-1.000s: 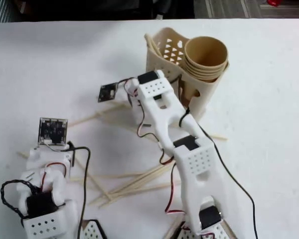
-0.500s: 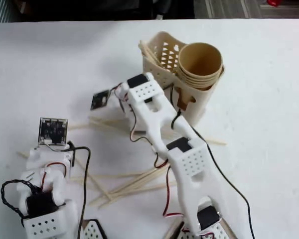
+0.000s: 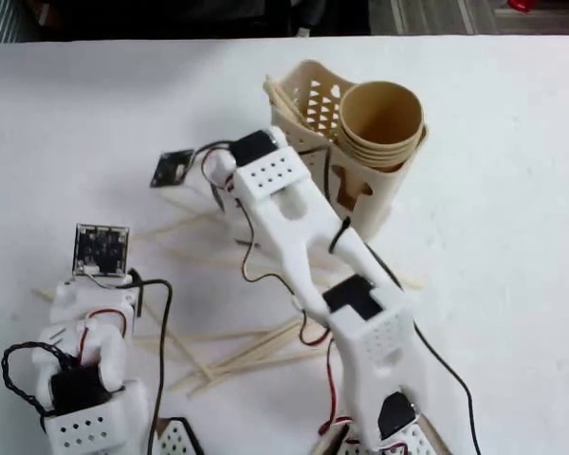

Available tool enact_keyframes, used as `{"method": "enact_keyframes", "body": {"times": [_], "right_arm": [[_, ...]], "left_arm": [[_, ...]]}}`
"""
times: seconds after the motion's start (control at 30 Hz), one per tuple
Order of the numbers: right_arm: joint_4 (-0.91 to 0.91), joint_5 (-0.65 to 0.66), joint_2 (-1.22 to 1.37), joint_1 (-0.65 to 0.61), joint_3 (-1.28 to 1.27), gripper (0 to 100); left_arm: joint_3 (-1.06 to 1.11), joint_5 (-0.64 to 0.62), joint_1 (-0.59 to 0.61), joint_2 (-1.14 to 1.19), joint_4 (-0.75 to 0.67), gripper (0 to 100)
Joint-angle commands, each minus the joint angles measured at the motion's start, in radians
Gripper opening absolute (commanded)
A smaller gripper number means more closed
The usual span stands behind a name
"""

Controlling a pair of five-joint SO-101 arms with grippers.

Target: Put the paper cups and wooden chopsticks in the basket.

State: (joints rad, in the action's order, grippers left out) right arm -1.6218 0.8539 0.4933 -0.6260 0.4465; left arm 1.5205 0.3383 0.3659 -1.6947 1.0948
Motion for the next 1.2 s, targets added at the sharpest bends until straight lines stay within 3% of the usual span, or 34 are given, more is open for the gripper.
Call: {"method": "enact_keyframes", "body": {"times": [0.0, 0.3, 0.6, 1.0, 1.17], "right_arm": [[-0.039, -0.043, -0.147, -0.007, 0.015, 1.8], [-0.033, -0.140, -0.438, -0.007, 0.025, 1.8], [0.062, -0.404, -0.518, -0.001, 0.325, 1.8], [0.518, -0.585, -0.518, 0.104, 0.456, 1.8], [0.644, -0.586, -0.518, 0.165, 0.456, 1.8]], "left_arm": [[-0.003, 0.011, -0.001, -0.008, -0.025, 18], [-0.003, 0.011, -0.001, -0.008, -0.025, 18], [-0.003, 0.011, -0.001, -0.008, -0.025, 18], [-0.003, 0.011, -0.001, -0.008, -0.025, 18], [-0.003, 0.011, -0.001, -0.008, -0.025, 18]]}}
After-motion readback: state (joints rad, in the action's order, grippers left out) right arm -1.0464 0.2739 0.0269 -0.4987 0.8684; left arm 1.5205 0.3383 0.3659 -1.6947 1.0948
